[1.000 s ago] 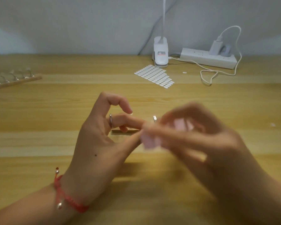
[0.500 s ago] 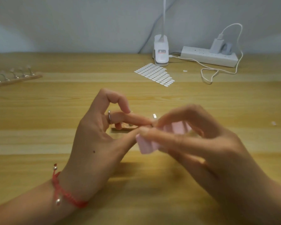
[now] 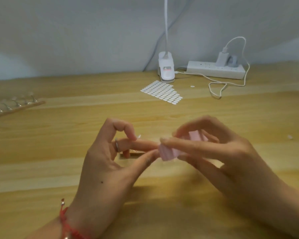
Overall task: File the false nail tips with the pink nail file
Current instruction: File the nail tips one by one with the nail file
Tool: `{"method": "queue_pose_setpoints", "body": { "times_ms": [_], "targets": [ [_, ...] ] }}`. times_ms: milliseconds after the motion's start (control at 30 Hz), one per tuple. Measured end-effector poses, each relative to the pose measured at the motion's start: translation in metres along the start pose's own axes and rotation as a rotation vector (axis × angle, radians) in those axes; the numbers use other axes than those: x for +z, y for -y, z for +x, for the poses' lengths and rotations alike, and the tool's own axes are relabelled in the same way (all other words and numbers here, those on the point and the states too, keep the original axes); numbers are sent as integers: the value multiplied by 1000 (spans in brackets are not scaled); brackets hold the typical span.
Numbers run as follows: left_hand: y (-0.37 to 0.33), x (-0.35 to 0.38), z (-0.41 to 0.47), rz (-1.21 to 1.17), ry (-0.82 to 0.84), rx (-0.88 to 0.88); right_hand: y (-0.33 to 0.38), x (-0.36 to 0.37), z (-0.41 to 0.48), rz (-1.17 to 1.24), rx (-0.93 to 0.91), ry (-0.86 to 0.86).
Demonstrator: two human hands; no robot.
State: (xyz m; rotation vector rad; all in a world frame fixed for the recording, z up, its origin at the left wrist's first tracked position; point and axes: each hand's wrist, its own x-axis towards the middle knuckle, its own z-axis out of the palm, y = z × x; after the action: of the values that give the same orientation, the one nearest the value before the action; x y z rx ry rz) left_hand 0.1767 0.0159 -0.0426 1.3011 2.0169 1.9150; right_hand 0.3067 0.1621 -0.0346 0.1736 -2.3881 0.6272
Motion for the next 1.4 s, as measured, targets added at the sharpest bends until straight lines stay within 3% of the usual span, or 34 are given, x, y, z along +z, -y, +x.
{"method": "queue_pose_setpoints", "body": {
  "times_ms": [567, 700, 967, 1100, 1200, 1400],
  "targets": [
    [11, 4, -7, 21, -72, -11, 13, -2, 0, -43, -1, -28],
    [19, 4, -5, 84, -90, 74, 11, -6, 3, -63, 24, -25],
    [29, 0, 3, 71, -71, 70, 7, -9, 1, -111, -17, 8],
    [30, -4, 5, 67, -25, 108, 13, -4, -1, -16, -54, 133],
    [27, -1, 7, -2, -135, 47, -6, -11, 8, -50, 63, -2],
    [22, 3, 5, -100, -154, 25, -15, -46, 18, 289, 243, -384]
  ]
}}
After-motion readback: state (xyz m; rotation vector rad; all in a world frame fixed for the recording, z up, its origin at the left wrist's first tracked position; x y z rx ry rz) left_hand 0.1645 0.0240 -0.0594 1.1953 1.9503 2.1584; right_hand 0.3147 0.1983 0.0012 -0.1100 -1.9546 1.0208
